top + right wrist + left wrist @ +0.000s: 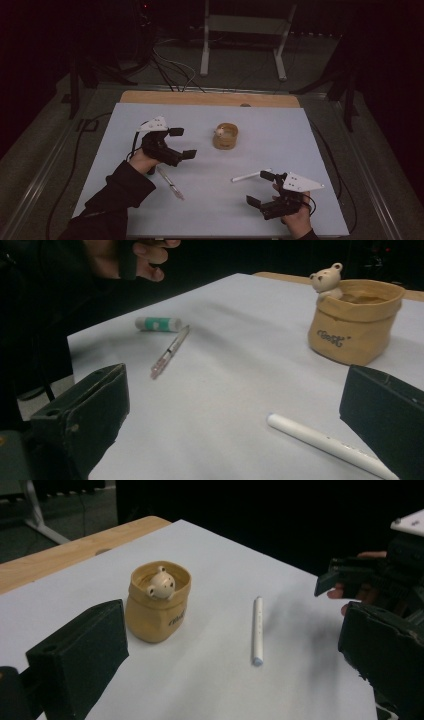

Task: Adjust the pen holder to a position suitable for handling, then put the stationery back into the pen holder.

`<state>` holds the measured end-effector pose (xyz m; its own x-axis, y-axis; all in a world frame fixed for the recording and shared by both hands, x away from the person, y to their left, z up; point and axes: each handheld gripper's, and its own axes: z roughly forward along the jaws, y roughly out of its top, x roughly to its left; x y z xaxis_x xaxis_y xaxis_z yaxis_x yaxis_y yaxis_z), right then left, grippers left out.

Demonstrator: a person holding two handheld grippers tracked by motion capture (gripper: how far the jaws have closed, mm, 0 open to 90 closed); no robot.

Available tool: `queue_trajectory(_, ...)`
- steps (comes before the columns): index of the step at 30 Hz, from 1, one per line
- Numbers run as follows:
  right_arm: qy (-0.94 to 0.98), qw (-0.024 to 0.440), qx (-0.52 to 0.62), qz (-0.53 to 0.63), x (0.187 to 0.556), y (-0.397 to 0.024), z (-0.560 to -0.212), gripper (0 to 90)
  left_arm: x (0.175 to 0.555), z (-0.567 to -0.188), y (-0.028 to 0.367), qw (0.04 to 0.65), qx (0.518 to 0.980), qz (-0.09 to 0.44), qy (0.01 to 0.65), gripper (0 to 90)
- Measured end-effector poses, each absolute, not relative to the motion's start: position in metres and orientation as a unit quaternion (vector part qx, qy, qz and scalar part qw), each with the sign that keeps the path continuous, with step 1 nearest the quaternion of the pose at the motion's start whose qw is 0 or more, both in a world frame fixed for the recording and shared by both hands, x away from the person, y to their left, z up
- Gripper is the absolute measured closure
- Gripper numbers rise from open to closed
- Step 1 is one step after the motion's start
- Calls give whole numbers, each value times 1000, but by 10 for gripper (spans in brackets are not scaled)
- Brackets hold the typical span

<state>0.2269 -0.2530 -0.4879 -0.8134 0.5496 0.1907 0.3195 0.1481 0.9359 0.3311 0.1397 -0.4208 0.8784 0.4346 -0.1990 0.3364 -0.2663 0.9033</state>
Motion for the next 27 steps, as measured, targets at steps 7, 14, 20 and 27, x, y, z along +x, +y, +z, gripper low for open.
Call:
queue_trajectory(7,761,93,276,580,234,-232,-465,0,309,-415,154,580,781,62,226,3)
queue_trajectory(14,766,94,253,583,243,-195,-440,0,303,-415,159,574,781,80,232,4)
queue_trajectory(20,780,103,244,567,246,-161,-433,0,304,-414,167,574,776,100,244,4)
queue_trajectory(27,792,112,254,543,244,-127,-441,0,306,-415,174,579,767,105,256,4)
